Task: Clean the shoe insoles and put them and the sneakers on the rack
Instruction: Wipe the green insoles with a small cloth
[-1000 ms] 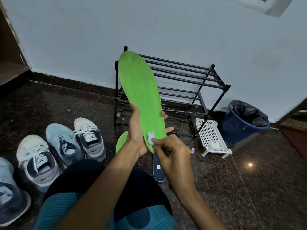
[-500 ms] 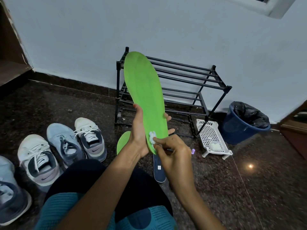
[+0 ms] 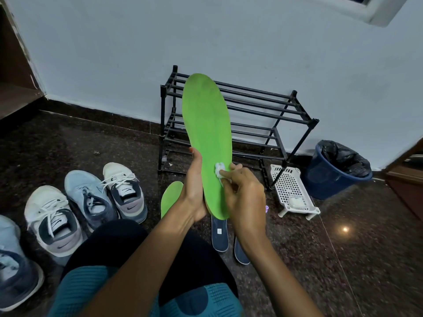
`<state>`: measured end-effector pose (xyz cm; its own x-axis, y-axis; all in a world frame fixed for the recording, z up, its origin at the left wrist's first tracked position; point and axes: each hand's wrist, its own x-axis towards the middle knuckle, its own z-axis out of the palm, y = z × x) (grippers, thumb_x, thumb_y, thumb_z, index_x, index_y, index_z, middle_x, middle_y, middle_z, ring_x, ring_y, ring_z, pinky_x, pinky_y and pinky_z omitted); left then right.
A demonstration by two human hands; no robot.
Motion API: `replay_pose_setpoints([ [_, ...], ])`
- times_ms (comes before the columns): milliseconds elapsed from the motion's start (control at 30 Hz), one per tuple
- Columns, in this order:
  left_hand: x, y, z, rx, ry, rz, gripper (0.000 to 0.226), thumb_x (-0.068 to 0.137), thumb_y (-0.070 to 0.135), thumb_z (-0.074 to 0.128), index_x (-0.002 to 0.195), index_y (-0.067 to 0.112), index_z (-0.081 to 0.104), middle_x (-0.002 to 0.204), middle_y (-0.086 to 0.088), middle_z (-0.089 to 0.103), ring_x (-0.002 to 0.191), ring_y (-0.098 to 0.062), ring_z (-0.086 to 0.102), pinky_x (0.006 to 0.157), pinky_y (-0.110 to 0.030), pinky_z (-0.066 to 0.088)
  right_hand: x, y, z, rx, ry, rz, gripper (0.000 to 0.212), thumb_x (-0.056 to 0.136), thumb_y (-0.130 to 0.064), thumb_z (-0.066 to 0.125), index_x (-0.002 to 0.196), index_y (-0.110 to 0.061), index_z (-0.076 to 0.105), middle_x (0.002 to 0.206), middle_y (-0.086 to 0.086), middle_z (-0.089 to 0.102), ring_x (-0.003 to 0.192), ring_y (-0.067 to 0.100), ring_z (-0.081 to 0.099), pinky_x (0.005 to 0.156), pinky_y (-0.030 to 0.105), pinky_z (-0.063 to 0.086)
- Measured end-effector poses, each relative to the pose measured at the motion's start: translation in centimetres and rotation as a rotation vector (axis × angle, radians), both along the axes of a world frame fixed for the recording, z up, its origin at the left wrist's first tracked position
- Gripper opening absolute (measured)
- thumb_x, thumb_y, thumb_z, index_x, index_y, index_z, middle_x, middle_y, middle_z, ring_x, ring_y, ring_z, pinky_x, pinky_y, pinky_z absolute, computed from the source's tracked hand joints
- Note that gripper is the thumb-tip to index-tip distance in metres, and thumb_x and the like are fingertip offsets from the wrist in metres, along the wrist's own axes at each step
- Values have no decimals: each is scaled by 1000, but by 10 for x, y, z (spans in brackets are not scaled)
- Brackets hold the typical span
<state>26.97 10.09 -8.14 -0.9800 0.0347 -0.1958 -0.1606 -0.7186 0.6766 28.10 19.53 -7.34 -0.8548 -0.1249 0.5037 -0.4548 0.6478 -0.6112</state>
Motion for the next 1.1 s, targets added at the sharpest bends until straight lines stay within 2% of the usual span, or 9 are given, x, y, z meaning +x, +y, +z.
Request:
replay_pose_setpoints([
  [133,-4,-3,-2,25,12,45,82,89,68,14,92,9,70,85,-12,72,93,-25,67,86,-40,50,16,3,-4,-19,-51,62,16,82,-4,63,95,-10,71,89,4,65,82,24,61,67,45,51],
  [233,-5,-2,-2,25,28,31,86,90,68,12,78,11,76,83,-12,72,91,-24,67,85,-39,49,19,4,-5,-17,-59,60,16,82,-4,63,94,-12,71,88,0,66,83,22,60,67,44,51],
  [400,-1,2,0,-6,-8,-20,77,90,67,14,106,10,63,96,-13,72,89,-23,70,73,-34,58,2,2,3,72,43,-28,13,84,-10,63,94,-10,71,99,4,68,90,25,59,65,32,44],
  [500,0,4,-2,-50,5,-16,69,93,61,13,100,14,63,83,-5,74,74,-17,71,61,-27,57,-4,-3,4,115,128,-94,12,85,-12,62,92,-8,71,90,2,66,74,27,56,56,28,38],
  [600,0,3,-2,-63,3,-10,70,93,62,13,101,14,63,85,-6,74,76,-18,71,62,-29,57,-4,-1,2,113,104,-82,12,85,-11,63,93,-9,71,93,0,67,75,24,56,57,26,38],
  [700,-2,-1,-2,-33,-5,-10,78,90,67,13,103,9,64,95,-13,72,88,-24,69,74,-35,56,4,4,-4,61,2,-11,12,85,-10,62,94,-12,71,98,-2,68,85,22,59,66,33,47],
  [833,-6,-3,-1,-19,7,22,80,90,67,11,103,8,64,90,-12,72,97,-25,66,83,-37,51,20,8,-7,13,-27,52,14,84,-7,62,92,-15,70,91,-7,67,83,19,59,65,40,50],
  [1000,-3,1,1,-9,-9,-19,80,89,69,14,103,9,65,100,-15,71,94,-25,68,78,-38,52,5,4,2,81,70,-14,12,85,-12,62,94,-14,71,98,-4,67,83,21,57,60,33,46],
  [1100,-1,2,0,-48,-6,-10,71,92,64,14,103,14,64,91,-8,74,82,-21,71,70,-34,53,-9,-1,8,132,163,-80,10,82,-11,65,89,-10,71,92,0,68,70,27,56,52,28,39],
])
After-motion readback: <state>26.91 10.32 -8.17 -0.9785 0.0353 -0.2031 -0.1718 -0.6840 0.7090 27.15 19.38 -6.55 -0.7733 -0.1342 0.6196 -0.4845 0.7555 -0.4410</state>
